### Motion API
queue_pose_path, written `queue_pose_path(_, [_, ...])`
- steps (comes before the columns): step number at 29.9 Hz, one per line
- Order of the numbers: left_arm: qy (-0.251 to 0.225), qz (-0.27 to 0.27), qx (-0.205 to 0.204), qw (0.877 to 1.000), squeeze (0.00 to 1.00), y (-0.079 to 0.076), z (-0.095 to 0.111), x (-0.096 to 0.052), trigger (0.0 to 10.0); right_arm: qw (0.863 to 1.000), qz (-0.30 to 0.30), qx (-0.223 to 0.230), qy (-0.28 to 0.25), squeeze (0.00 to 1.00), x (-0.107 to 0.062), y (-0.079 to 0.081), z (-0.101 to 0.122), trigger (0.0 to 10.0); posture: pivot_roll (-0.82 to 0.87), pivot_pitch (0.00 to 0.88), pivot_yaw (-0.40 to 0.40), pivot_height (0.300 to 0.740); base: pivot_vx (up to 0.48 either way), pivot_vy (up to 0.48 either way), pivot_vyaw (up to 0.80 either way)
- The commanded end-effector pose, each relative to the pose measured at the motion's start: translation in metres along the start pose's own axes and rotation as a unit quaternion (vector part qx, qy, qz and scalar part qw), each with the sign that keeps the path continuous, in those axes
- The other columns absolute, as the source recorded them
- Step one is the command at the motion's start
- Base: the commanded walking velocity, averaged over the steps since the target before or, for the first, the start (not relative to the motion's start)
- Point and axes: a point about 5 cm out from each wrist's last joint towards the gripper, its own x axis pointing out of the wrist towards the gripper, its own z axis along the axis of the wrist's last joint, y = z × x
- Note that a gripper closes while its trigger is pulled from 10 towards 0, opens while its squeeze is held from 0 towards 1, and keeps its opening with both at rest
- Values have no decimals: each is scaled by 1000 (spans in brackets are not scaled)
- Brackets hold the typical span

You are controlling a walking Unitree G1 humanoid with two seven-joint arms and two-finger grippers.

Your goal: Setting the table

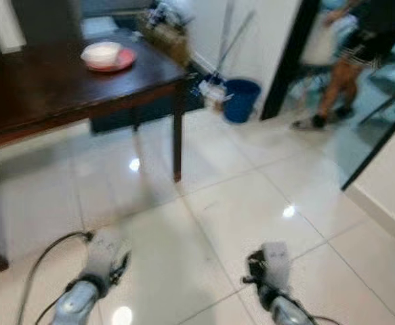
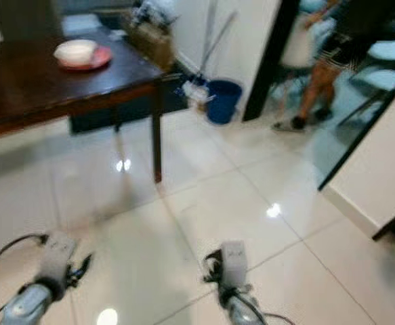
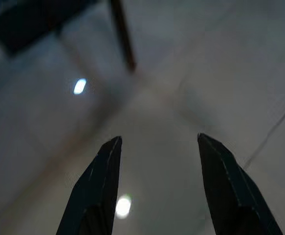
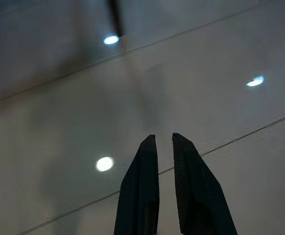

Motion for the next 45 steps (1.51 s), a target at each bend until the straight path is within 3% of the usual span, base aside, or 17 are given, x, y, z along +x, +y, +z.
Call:
queue_pose_path(1, [39, 6, -2, 999, 0, 4, -20, -10, 10000, 1000, 6, 10, 13, 0, -3, 8, -9, 10000, 29, 37, 36, 740, 480, 0, -788])
queue_pose_path(8, [41, 13, -5, 999, 0, 6, -20, -11, 10000, 999, 28, 14, -16, 0, 0, 12, 2, 10000, 25, 37, 38, 740, 480, 0, -244])
queue_pose_path(16, [25, 32, -22, 999, 0, 15, -11, -9, 10000, 995, 53, 8, -86, 0, 6, 20, 34, 10000, 22, 36, 43, 740, 480, 0, 0])
queue_pose_path(18, [-63, 44, -36, 996, 0, 24, 36, -3, 10000, 985, 54, 11, -166, 0, 9, 24, 75, 10000, 21, 36, 43, 740, 480, 0, 0])
queue_pose_path(22, [-179, 70, -46, 980, 0, 38, 107, -3, 10000, 967, 72, 8, -245, 0, 8, 30, 126, 10000, 28, 30, 45, 740, 480, 0, 0])
queue_pose_path(29, [-225, 133, -42, 964, 0, 63, 139, -10, 10000, 954, 99, 18, -281, 0, 6, 40, 158, 10000, 37, 24, 43, 740, 480, 0, 0])
queue_pose_path(31, [-217, 162, -41, 962, 0, 70, 139, -15, 10000, 955, 93, 38, -277, 0, 5, 41, 159, 10000, 39, 24, 44, 740, 480, 0, 234])
queue_pose_path(36, [-187, 172, -41, 966, 0, 71, 127, -20, 10000, 961, 75, 56, -259, 0, 5, 38, 153, 10000, 41, 28, 49, 740, 480, 0, 721])
queue_pose_path(45, [-153, 196, -30, 968, 0, 78, 112, -32, 10000, 965, 84, 56, -243, 0, 2, 42, 147, 10000, 51, 38, 51, 740, 480, 0, 794])
